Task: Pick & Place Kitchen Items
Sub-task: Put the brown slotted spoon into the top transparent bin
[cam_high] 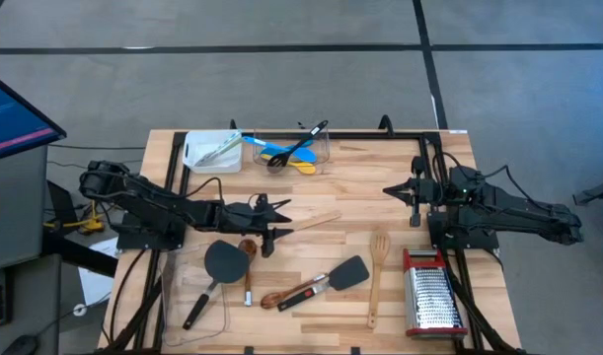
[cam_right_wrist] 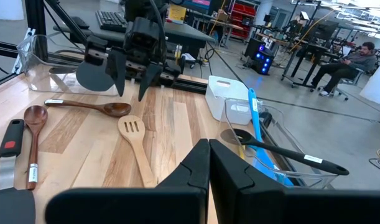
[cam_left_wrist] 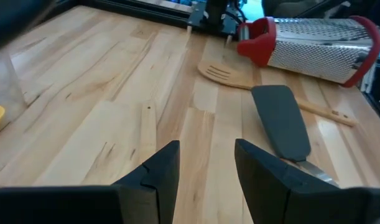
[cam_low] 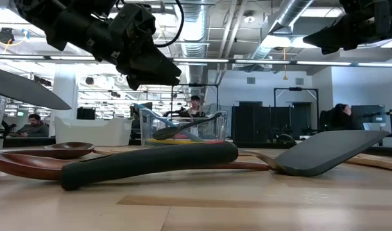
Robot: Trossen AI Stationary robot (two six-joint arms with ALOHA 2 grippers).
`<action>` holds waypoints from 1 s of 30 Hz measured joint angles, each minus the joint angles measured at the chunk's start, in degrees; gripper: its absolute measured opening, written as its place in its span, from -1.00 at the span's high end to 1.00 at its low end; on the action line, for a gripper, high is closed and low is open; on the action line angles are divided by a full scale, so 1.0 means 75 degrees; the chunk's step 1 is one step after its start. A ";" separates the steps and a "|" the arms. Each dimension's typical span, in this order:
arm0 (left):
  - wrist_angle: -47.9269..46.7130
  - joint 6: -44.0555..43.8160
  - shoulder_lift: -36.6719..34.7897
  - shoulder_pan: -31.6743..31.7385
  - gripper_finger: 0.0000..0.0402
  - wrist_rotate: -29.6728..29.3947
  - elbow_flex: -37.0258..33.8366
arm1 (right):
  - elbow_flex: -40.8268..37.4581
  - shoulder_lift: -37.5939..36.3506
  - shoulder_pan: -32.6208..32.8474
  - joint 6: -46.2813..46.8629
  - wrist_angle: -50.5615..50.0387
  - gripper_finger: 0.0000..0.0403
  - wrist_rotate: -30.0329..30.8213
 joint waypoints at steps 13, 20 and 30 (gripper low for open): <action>-0.0006 -0.0760 0.0000 0.0536 0.30 -0.0453 0.0000 | 0.0000 -0.0002 -0.0002 0.0000 0.0000 1.00 0.0003; -0.0002 -0.1519 0.0111 0.0672 0.49 -0.0189 0.0003 | 0.0000 0.0000 0.0000 0.0000 0.0000 1.00 0.0002; -0.0006 -0.1171 0.1163 0.0714 0.97 0.0302 0.0855 | 0.0000 0.0000 0.0005 0.0475 0.0392 1.00 -0.0034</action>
